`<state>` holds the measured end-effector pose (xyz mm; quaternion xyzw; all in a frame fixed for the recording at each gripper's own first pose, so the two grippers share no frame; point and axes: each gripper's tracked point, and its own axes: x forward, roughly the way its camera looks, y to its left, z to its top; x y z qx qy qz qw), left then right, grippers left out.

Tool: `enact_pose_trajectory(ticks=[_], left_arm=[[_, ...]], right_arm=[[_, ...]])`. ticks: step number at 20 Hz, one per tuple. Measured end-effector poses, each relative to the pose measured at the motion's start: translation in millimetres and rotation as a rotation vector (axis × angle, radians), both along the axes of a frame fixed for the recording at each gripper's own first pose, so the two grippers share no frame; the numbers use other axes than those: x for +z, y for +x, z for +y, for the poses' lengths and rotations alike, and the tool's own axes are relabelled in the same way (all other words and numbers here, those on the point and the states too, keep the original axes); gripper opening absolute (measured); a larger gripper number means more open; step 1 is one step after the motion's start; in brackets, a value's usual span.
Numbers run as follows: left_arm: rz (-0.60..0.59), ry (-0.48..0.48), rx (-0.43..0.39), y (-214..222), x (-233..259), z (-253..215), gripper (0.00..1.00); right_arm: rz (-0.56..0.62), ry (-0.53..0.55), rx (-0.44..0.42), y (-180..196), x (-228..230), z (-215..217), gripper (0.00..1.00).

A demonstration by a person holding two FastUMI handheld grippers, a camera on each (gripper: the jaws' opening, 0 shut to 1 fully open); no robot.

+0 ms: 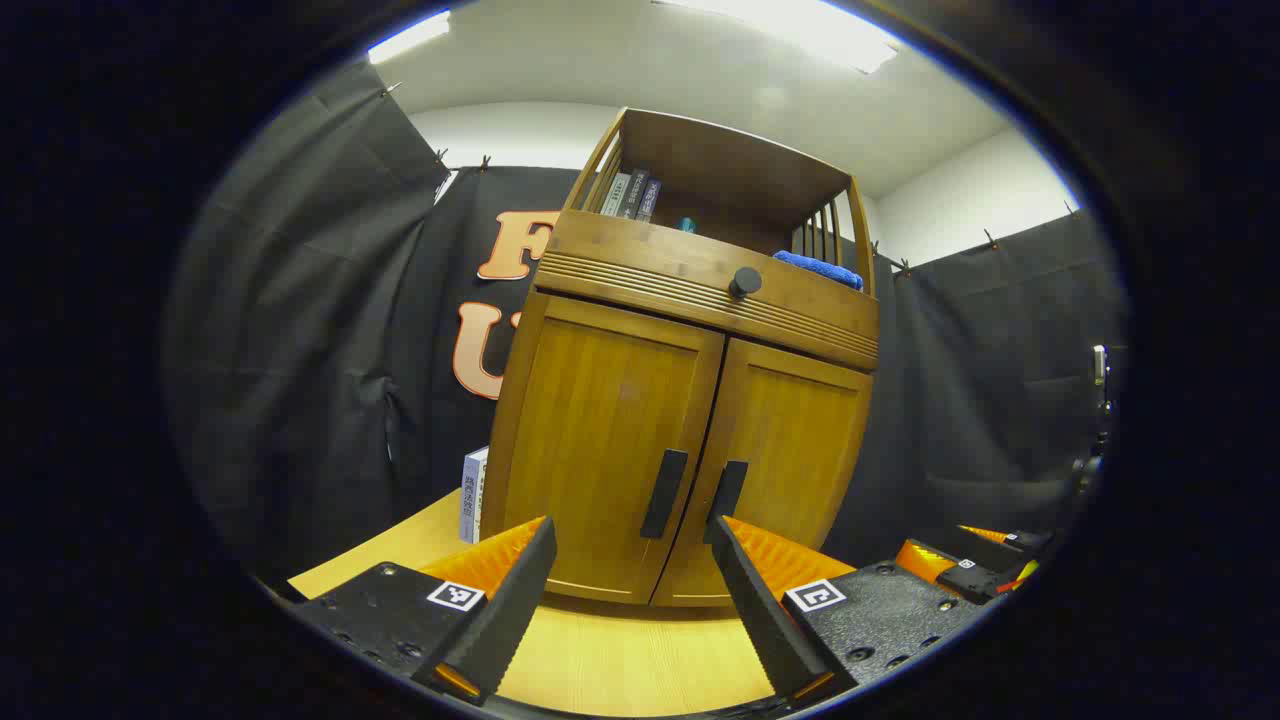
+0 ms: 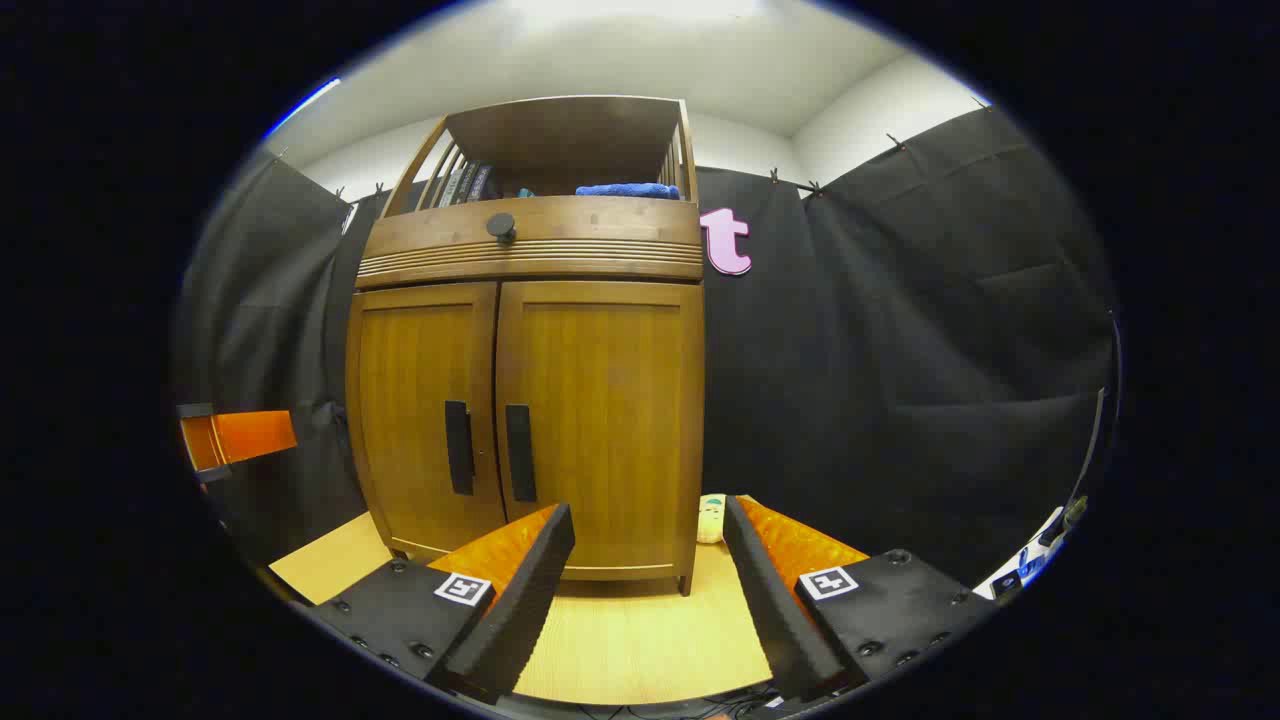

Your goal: Open the right door of the double-door shoe cabinet with the right hand, and open the left door with the left hand.

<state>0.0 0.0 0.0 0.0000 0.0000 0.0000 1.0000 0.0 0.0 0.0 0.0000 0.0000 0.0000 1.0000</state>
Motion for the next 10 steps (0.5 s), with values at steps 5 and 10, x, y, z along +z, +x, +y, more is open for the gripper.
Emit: enact_pose_trajectory(ticks=[5,10], left_arm=[[-0.003,0.022,0.004,3,3,11,0.91],[0.007,0.029,0.005,8,4,14,0.91]], right_arm=[[-0.003,0.014,0.001,2,0,14,0.96],[0.001,0.007,0.002,4,1,20,0.96]])
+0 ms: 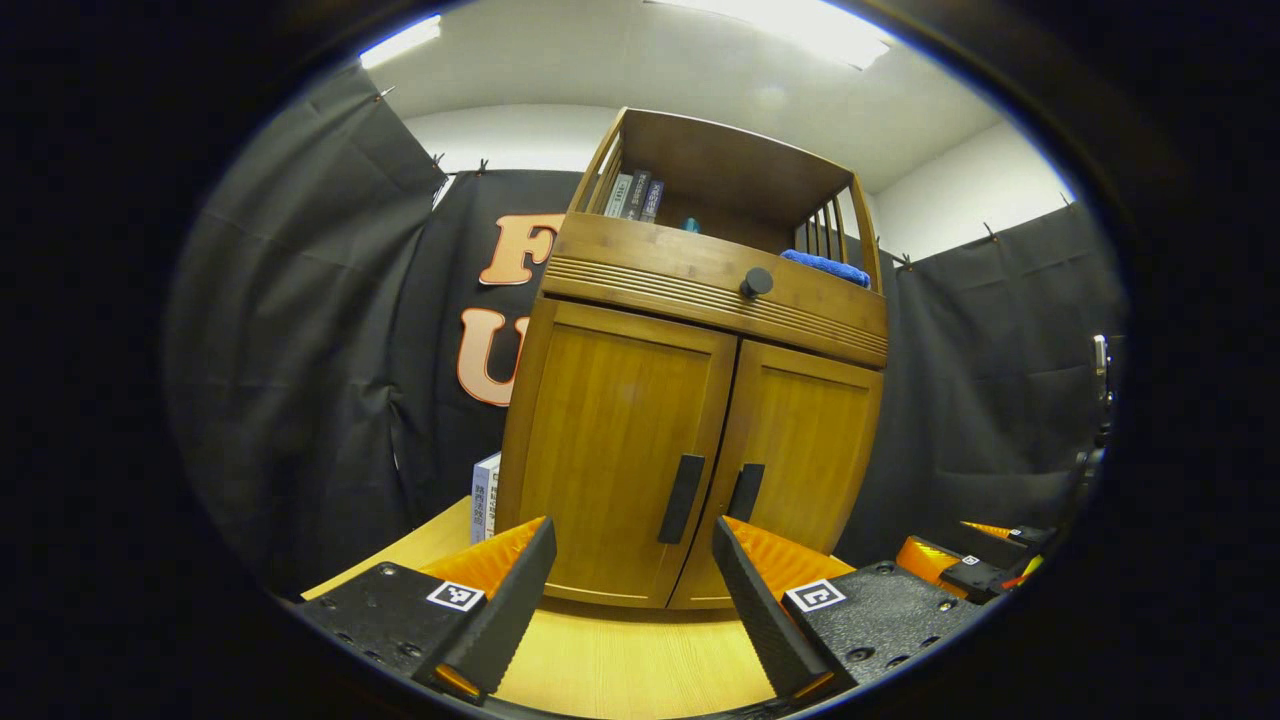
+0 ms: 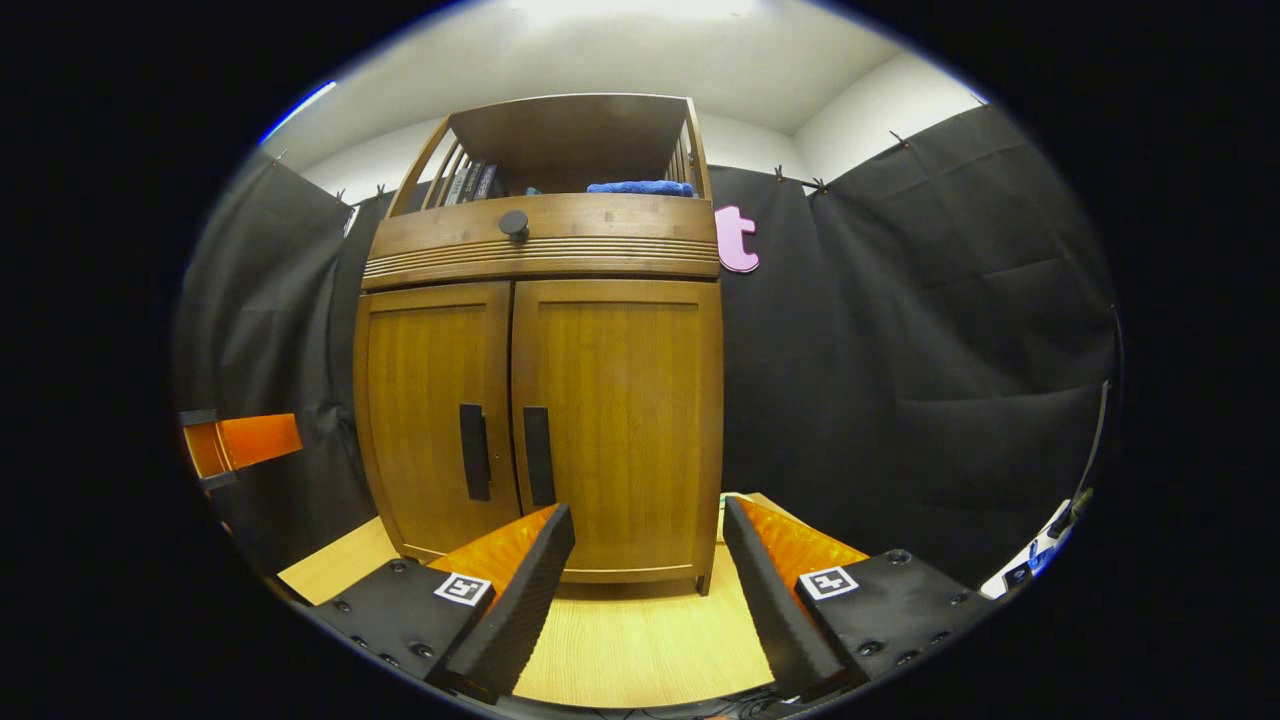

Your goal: Open the right door of the double-door shoe cabinet with the right hand, and open the left door with the left hand.

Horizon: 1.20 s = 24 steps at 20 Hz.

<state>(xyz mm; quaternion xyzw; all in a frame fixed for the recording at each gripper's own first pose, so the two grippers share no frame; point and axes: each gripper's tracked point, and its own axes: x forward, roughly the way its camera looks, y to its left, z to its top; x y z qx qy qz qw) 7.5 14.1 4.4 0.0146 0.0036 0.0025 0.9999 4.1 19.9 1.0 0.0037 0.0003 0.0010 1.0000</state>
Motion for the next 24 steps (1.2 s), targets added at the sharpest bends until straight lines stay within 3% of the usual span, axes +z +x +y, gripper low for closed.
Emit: enact_pose_trajectory(ticks=[2,6,8,9,10,14,15,21,24], left_arm=[[-0.003,-0.009,0.001,3,0,3,0.92],[0.018,-0.023,-0.013,2,-5,-2,0.91],[0.005,-0.007,-0.001,2,-3,2,0.98],[0.004,-0.004,0.002,3,-3,2,0.98],[0.007,-0.002,-0.005,4,-3,-1,0.91],[0.016,0.009,0.001,3,-7,2,0.94],[0.017,0.005,0.005,2,-7,3,0.94],[0.014,-0.001,0.009,4,-7,6,0.91],[0.013,0.005,0.015,4,-7,8,0.94]], right_arm=[[-0.01,-0.002,-0.016,-1,2,-2,0.92],[-0.002,-0.003,-0.013,-4,-1,2,0.96],[-0.009,0.004,-0.014,-4,1,3,0.96],[-0.007,0.002,-0.009,-3,0,5,0.96],[0.001,-0.004,0.001,-1,-2,8,0.92],[0.002,-0.006,0.003,3,-4,12,1.0],[0.009,-0.005,0.011,4,-6,14,0.92],[0.011,-0.01,0.033,15,-7,24,0.96],[0.0,-0.014,0.033,29,-7,29,0.97]])
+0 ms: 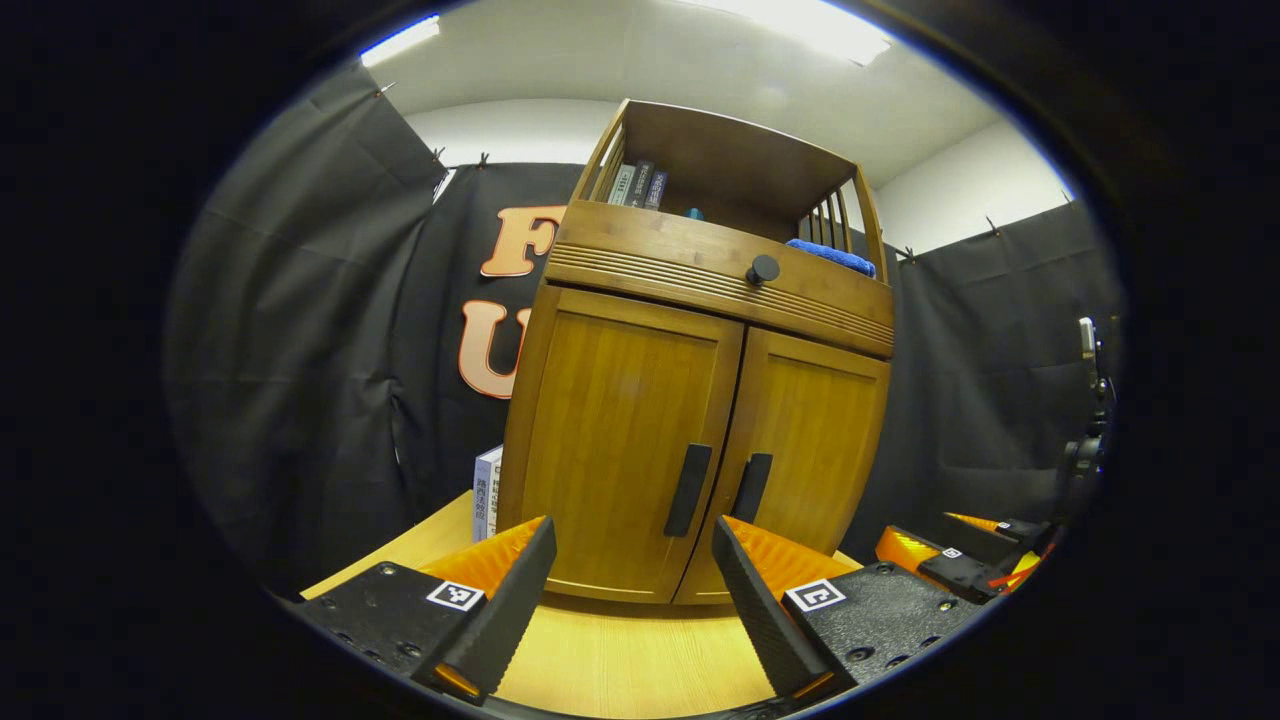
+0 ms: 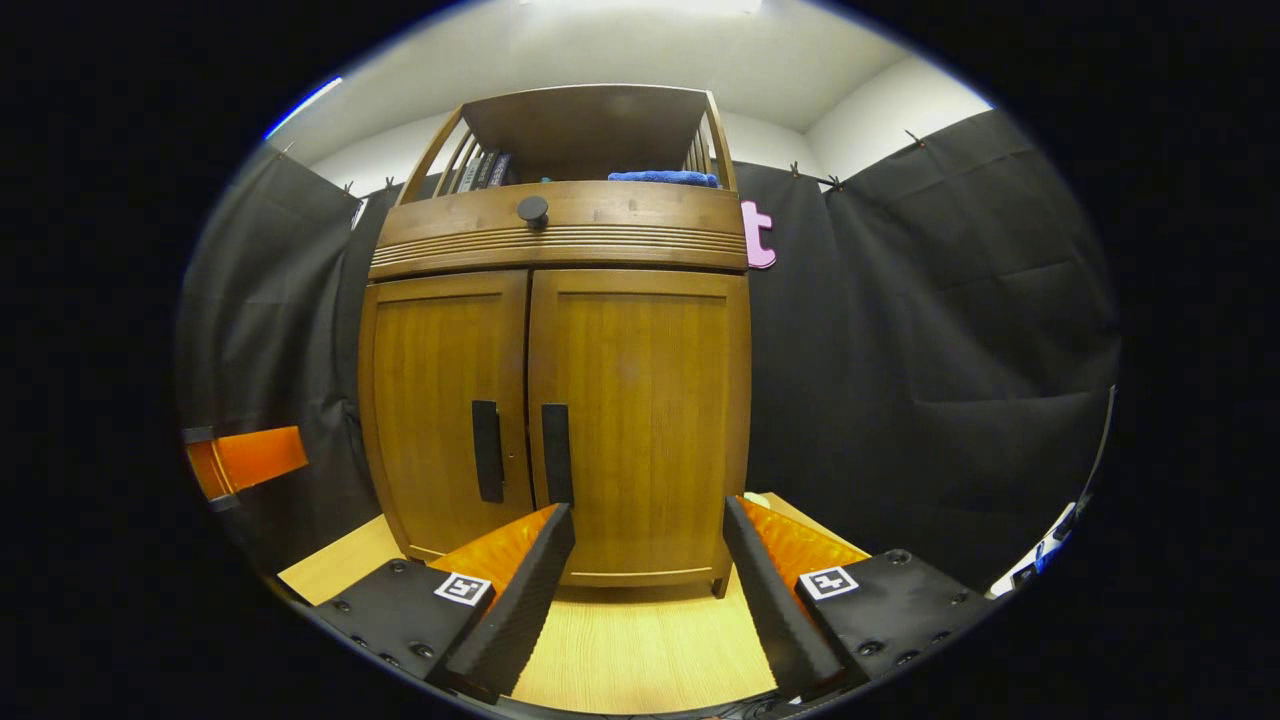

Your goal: Open the right door of the double-door shoe cabinet with the right hand, and open the left door with the left hand.

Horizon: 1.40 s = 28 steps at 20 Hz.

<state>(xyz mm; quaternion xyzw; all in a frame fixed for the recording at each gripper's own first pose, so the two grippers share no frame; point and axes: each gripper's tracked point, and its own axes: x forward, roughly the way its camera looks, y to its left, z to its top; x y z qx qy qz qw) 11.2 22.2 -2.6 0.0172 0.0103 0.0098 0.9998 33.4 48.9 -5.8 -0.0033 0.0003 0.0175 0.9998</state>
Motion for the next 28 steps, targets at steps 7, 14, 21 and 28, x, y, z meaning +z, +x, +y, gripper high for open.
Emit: enact_pose_trajectory(ticks=[7,14,21,28], left_arm=[[0.017,0.01,0.012,-4,-5,7,0.95],[0.03,0.017,0.048,-7,-8,24,0.94],[0.032,0.022,0.102,-10,-6,39,0.98],[0.052,0.008,0.151,-11,-14,60,0.95]], right_arm=[[0.01,-0.004,0.049,46,-4,27,0.97],[0.039,-0.015,0.089,99,-13,59,0.93],[0.063,-0.038,0.101,150,-20,82,0.93],[0.131,-0.015,0.135,182,-37,101,0.96]])
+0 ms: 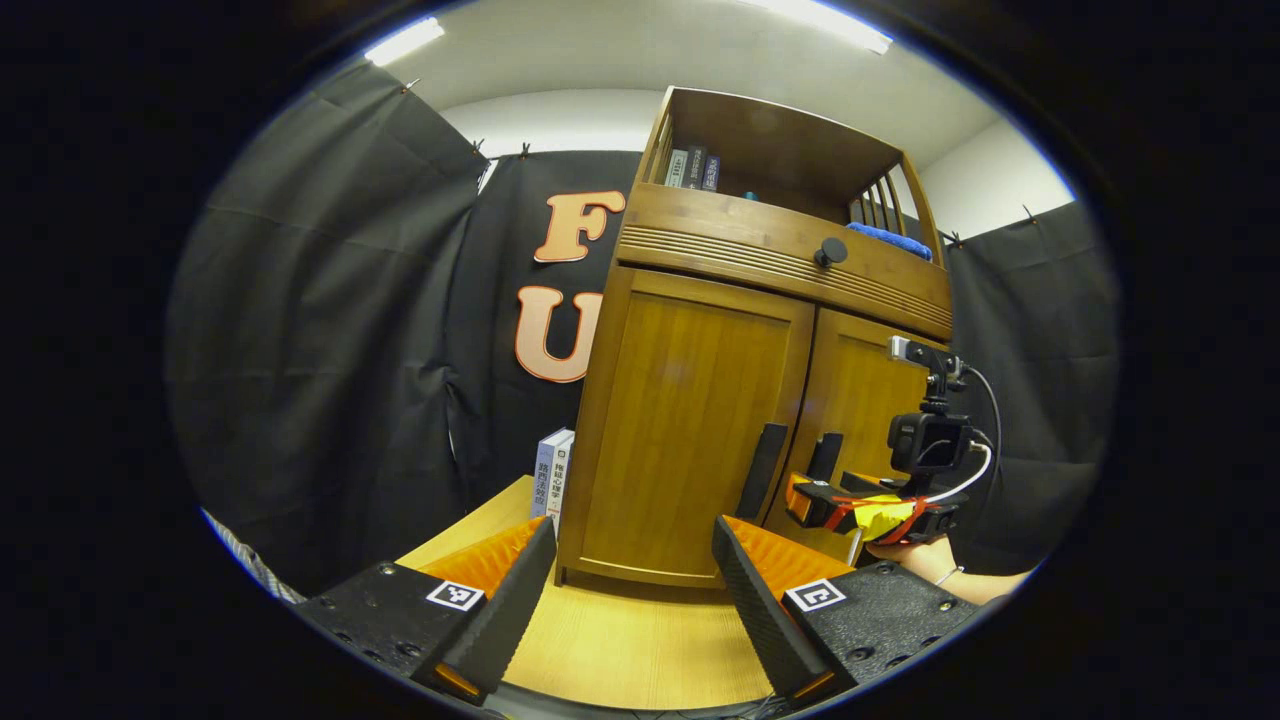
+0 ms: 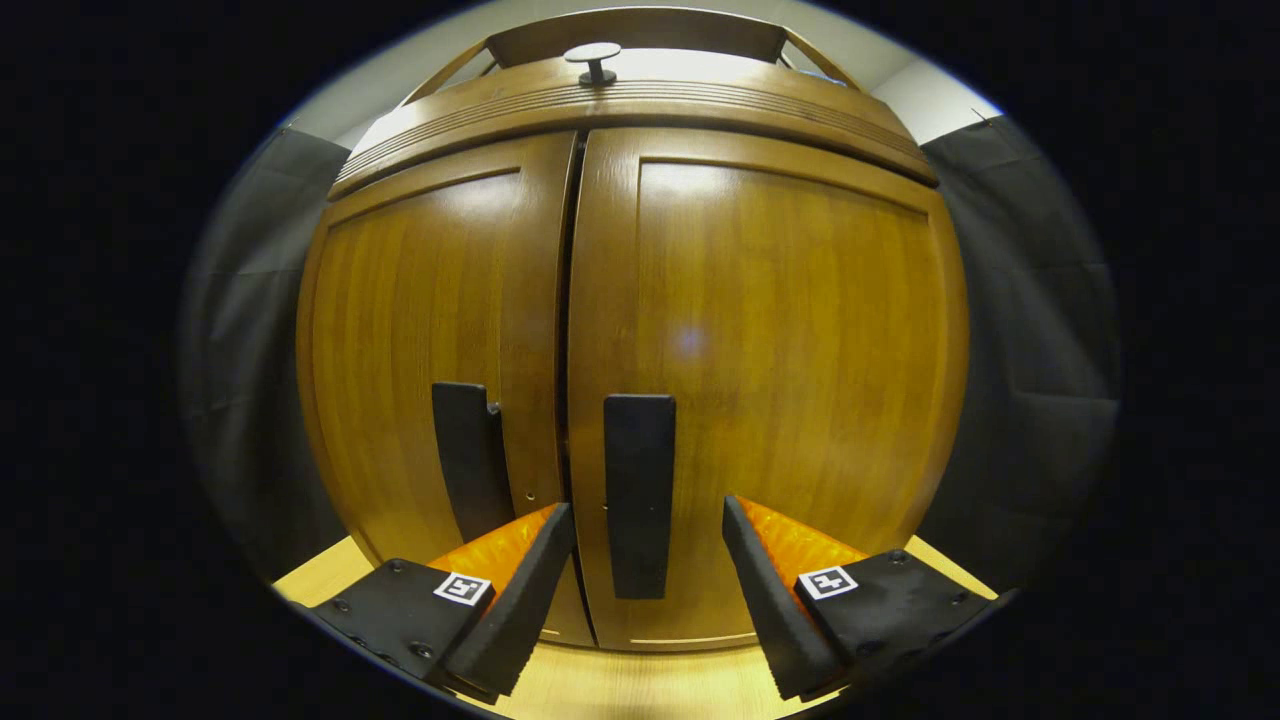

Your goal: Open the right door of the double-door shoe cabinet with the right hand, and open the left door with the left hand.

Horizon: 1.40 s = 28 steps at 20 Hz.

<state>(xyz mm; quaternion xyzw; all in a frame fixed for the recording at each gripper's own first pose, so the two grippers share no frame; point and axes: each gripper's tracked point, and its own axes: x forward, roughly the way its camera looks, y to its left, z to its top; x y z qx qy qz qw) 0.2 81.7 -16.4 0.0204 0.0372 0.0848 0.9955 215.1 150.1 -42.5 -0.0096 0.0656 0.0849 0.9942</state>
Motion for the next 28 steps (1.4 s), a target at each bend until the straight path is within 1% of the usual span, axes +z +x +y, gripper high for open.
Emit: enact_pose_trajectory(ticks=[1,4,5,6,7,8,9,10,12,13,14,15,17,18,19,20,21,23,27,28], left_arm=[[-0.001,0.0,0.005,0,0,1,0.98],[-0.001,0.003,0.017,-1,-1,6,0.98],[0.001,0.002,0.021,-1,-1,8,0.96],[0.003,0.0,0.024,-2,-2,9,0.95],[0.004,-0.004,0.026,-2,-2,9,0.95],[0.004,-0.007,0.025,-2,-3,10,0.98],[0.004,-0.008,0.026,-3,-3,10,0.98],[0.003,-0.007,0.025,-3,-3,10,0.95],[0.002,-0.01,0.023,-4,-4,8,0.95],[0.0,-0.012,0.025,-5,-3,8,0.95],[-0.002,-0.013,0.024,-7,-3,8,0.98],[-0.004,-0.013,0.025,-8,-2,7,0.95],[-0.006,-0.016,0.027,-8,-3,8,0.95],[-0.005,-0.02,0.027,-8,-3,7,0.94],[-0.004,-0.023,0.026,-9,-3,6,0.95],[-0.003,-0.025,0.025,-10,-4,5,0.95],[-0.003,-0.025,0.024,-11,-3,4,0.95],[-0.007,-0.024,0.022,-15,-2,1,0.96],[-0.017,-0.017,0.031,-19,1,3,0.98],[-0.019,-0.019,0.035,-20,2,4,0.98]], right_arm=[[0.008,0.002,0.0,2,0,1,0.93],[0.018,0.008,0.008,7,-4,5,0.81],[0.018,0.006,0.004,7,-5,5,0.78],[0.017,0.003,-0.006,9,-5,4,0.65],[0.016,0.0,-0.02,10,-5,1,0.61],[0.017,0.001,-0.021,10,-5,0,0.54],[0.022,0.003,-0.019,9,-6,1,0.46],[0.023,0.001,-0.021,9,-6,0,0.45],[0.032,0.01,-0.025,10,-6,0,0.46],[0.034,0.014,-0.025,10,-6,0,0.41],[0.034,0.021,-0.027,10,-7,0,0.41],[0.034,0.016,-0.029,10,-6,1,0.38],[0.039,-0.019,-0.027,10,-8,0,0.38],[0.037,-0.025,-0.022,9,-8,0,0.35],[0.038,-0.021,-0.019,9,-8,-1,0.35],[0.033,-0.012,-0.019,11,-8,-1,0.32],[0.027,-0.006,-0.021,11,-10,-1,0.32],[0.027,-0.002,-0.04,8,-8,-1,0.25],[0.03,-0.003,-0.055,-3,-7,-6,0.25],[0.026,-0.001,-0.056,-7,-8,-7,0.29]])
